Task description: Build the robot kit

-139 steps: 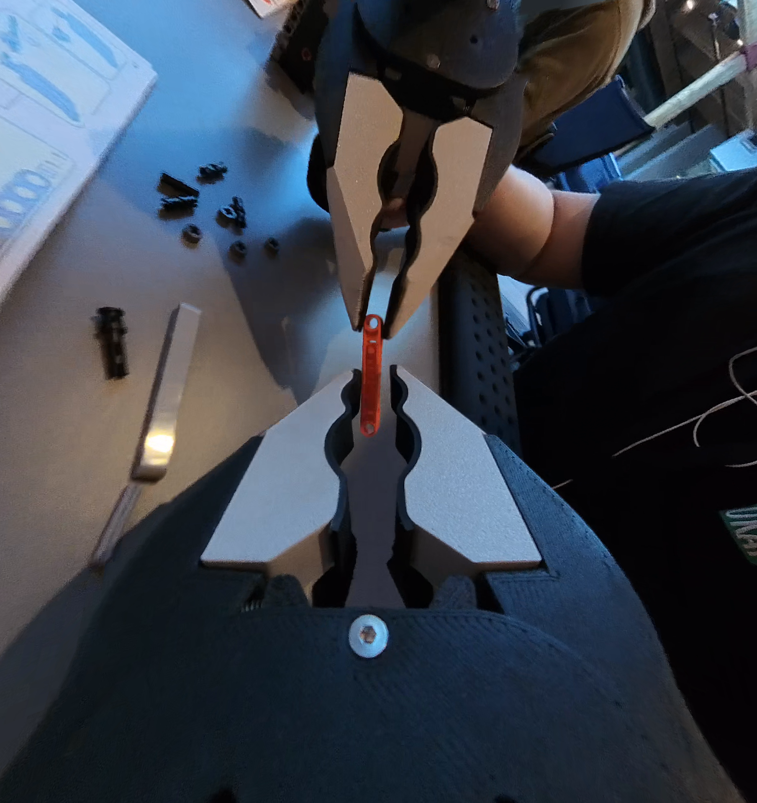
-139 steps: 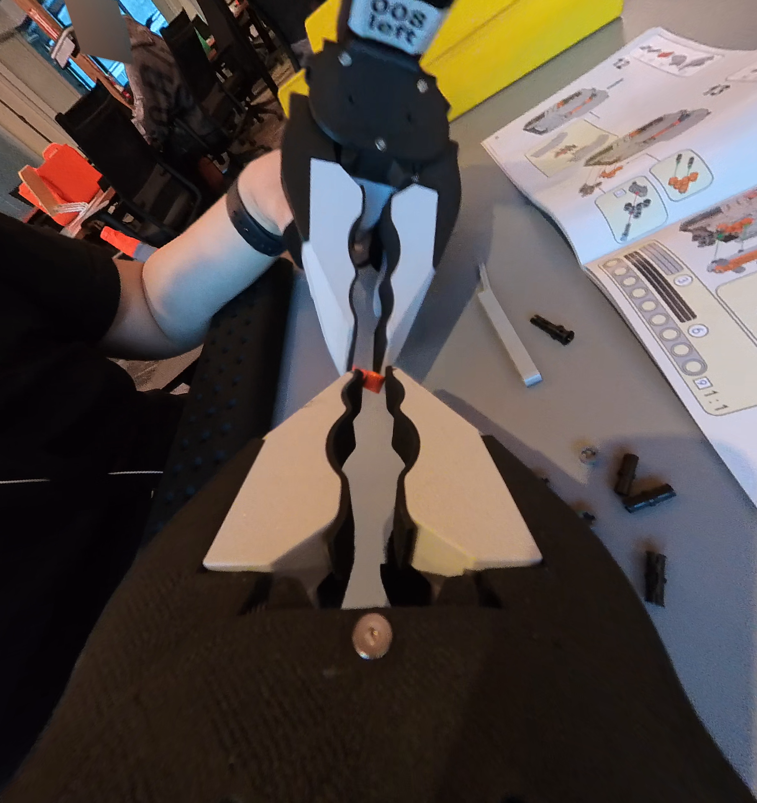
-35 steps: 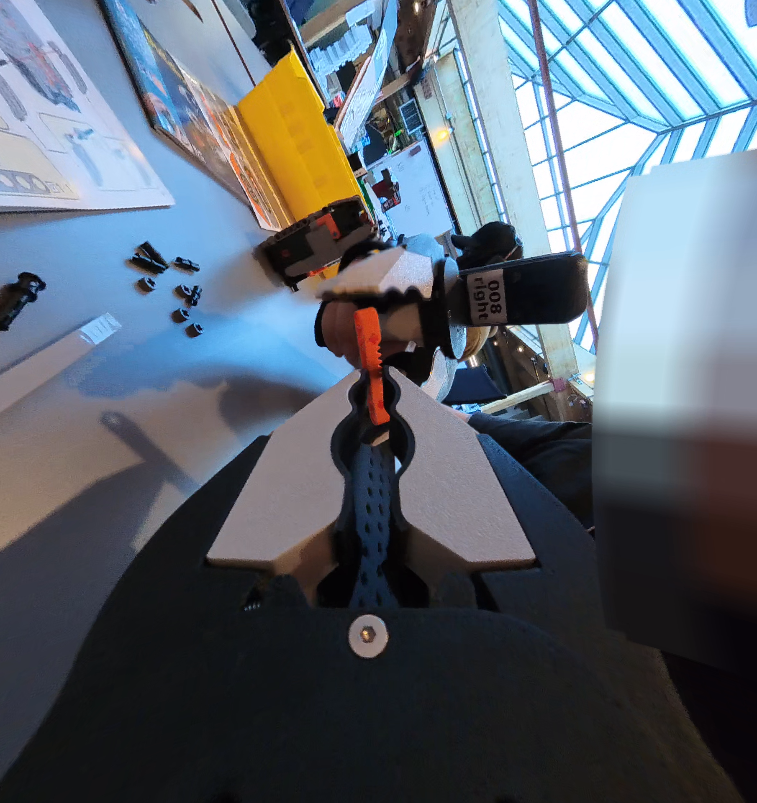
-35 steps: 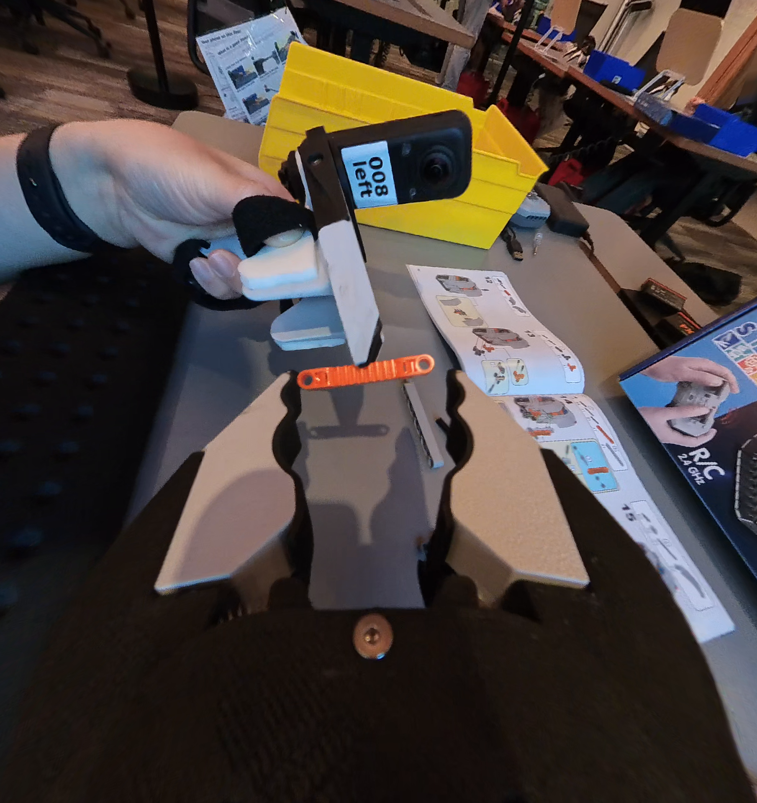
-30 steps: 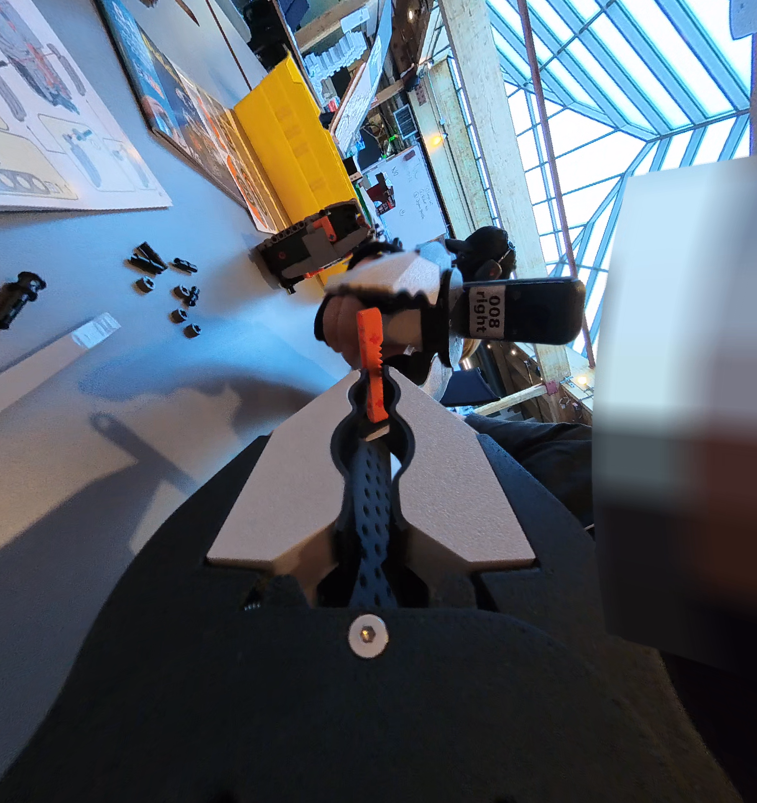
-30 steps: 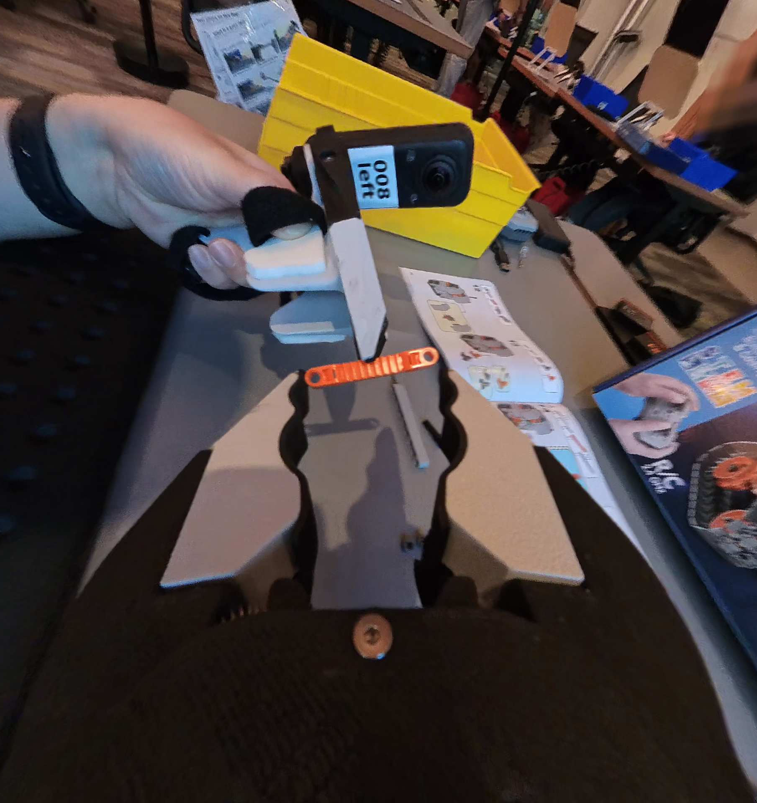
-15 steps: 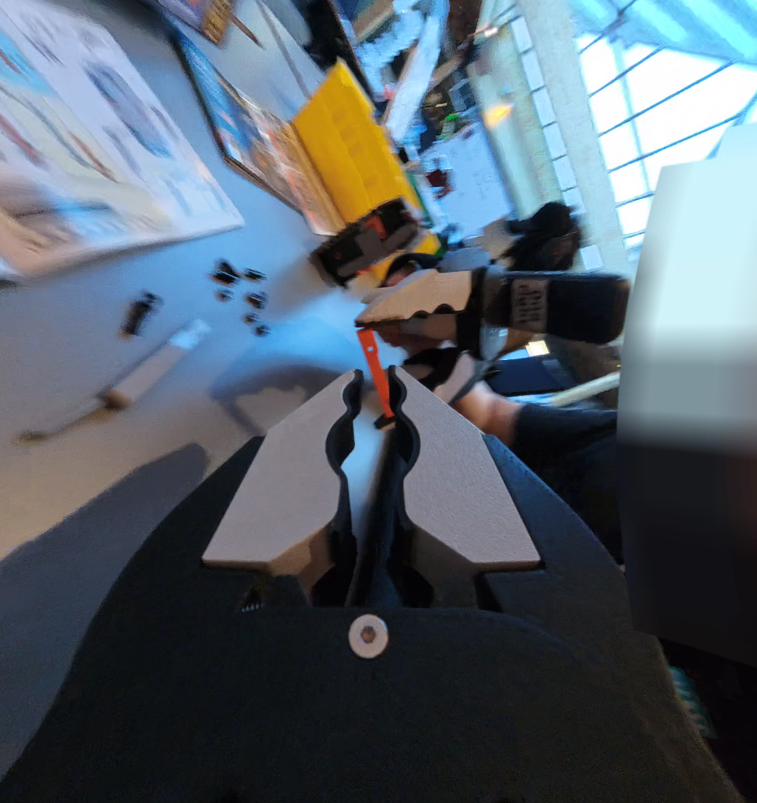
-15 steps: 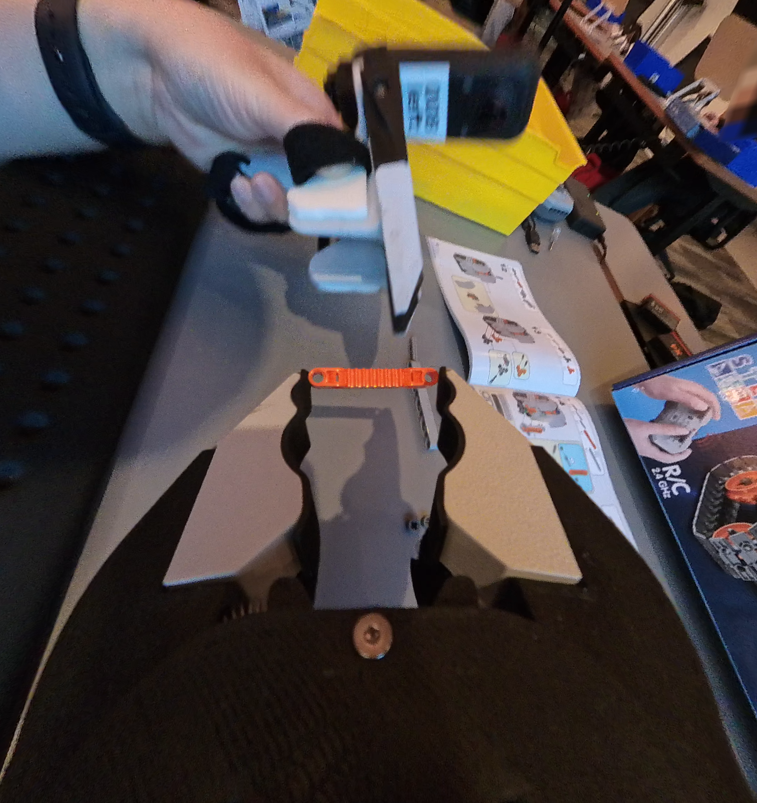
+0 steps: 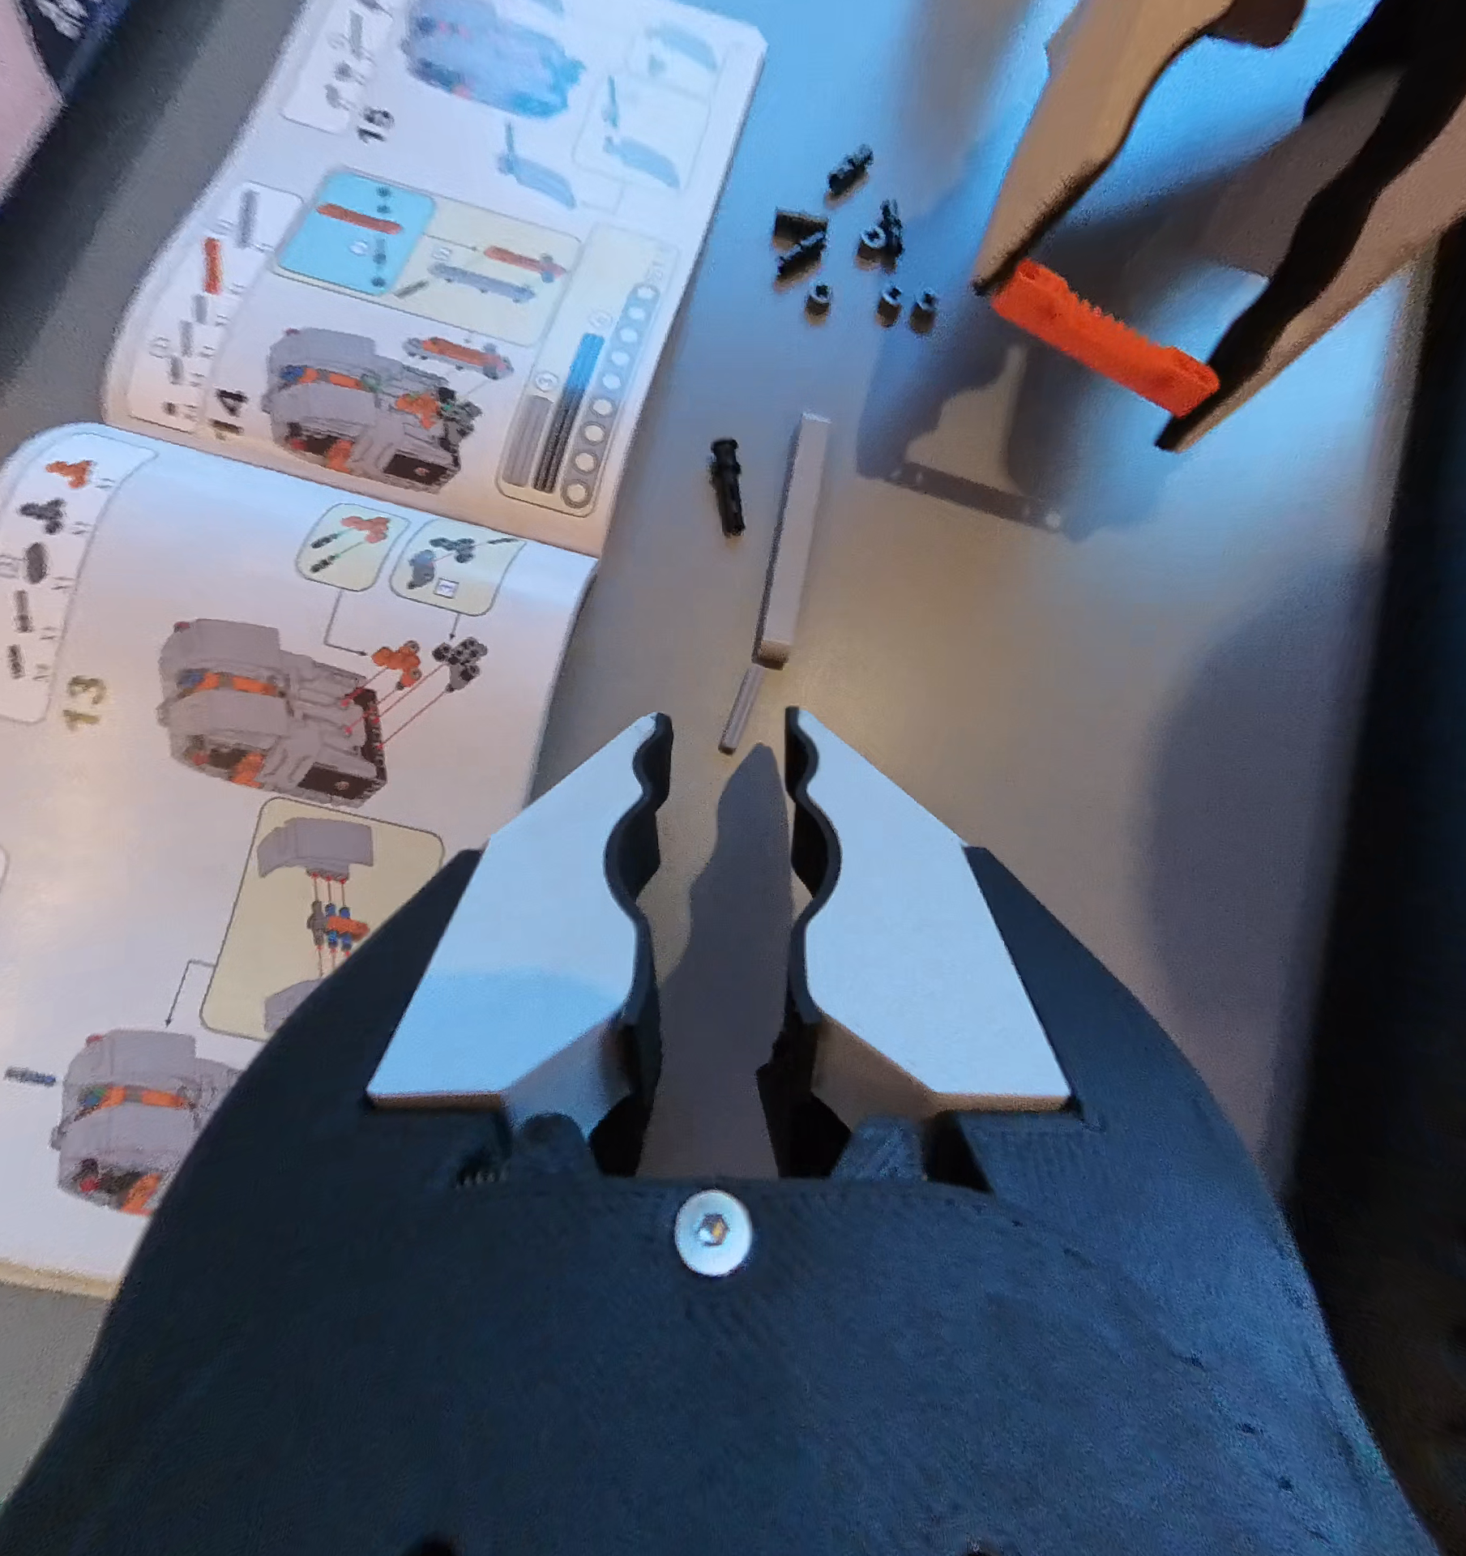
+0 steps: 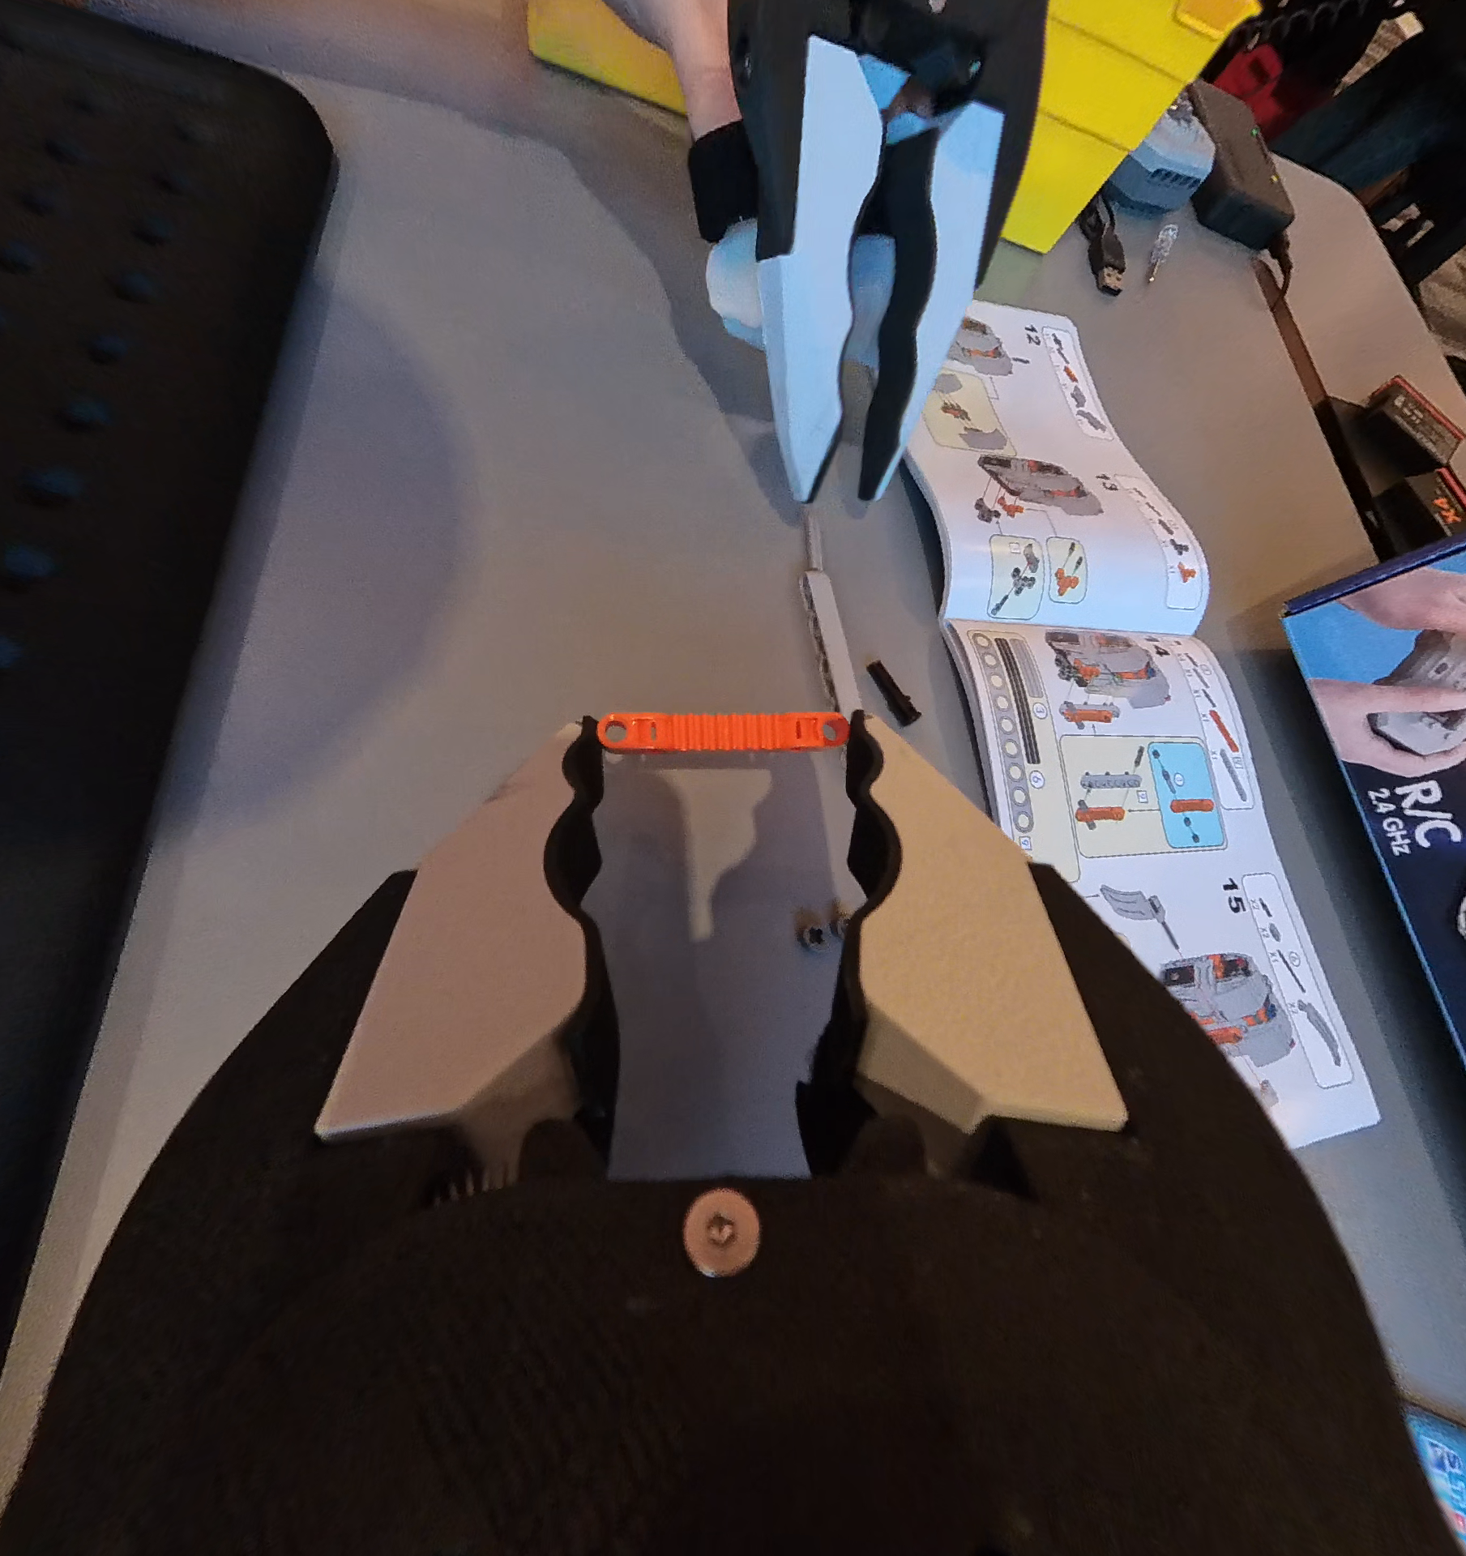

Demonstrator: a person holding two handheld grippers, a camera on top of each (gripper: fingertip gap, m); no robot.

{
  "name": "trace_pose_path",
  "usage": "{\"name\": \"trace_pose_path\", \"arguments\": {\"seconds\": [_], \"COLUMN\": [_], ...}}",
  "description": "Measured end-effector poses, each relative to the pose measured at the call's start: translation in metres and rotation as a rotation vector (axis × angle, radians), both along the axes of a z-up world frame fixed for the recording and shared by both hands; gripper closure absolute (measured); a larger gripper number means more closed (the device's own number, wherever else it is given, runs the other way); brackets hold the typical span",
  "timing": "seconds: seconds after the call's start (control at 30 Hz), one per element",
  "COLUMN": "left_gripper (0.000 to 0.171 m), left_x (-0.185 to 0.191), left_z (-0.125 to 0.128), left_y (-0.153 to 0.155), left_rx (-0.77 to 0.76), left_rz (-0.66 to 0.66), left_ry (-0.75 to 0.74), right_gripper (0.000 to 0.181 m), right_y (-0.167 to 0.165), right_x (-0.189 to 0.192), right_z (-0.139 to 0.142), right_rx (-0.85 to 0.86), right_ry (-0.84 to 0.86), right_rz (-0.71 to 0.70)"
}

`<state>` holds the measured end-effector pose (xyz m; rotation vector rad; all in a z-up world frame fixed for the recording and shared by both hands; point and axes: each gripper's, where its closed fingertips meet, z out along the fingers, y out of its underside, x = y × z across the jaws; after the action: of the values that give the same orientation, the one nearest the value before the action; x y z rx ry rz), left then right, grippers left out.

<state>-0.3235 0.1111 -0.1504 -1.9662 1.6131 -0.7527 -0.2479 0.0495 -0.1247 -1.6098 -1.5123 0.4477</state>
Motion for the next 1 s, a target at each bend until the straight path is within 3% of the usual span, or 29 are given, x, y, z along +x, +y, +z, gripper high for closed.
{"name": "trace_pose_path", "arguments": {"seconds": [0.17, 0.37, 0.5, 0.7, 0.87, 1.0], "left_gripper": [0.153, 0.171, 0.171, 0.171, 0.171, 0.171], "left_x": [0.0, 0.001, -0.008, 0.013, 0.029, 0.039], "left_z": [-0.009, -0.014, -0.013, 0.026, 0.02, 0.022], "left_y": [-0.004, -0.002, -0.01, -0.049, -0.097, -0.113], "left_rx": [-0.01, 0.063, -0.065, -0.257, -0.267, -0.333], "left_rz": [-0.074, -0.084, -0.04, -0.027, -0.164, -0.177], "left_ry": [0.116, 0.177, 0.245, 0.081, 0.173, 0.184], "right_gripper": [0.124, 0.124, 0.124, 0.124, 0.124, 0.124], "right_y": [0.004, 0.004, 0.005, 0.001, -0.011, -0.019], "right_x": [0.003, 0.003, 0.004, -0.002, -0.011, -0.015], "right_z": [-0.004, -0.007, -0.005, -0.006, -0.015, -0.015], "right_rx": [-0.027, -0.045, -0.045, -0.034, -0.06, -0.049], "right_ry": [-0.004, -0.01, -0.002, -0.003, -0.021, -0.026], "right_rz": [-0.019, -0.017, -0.022, -0.001, 0.055, 0.101]}}
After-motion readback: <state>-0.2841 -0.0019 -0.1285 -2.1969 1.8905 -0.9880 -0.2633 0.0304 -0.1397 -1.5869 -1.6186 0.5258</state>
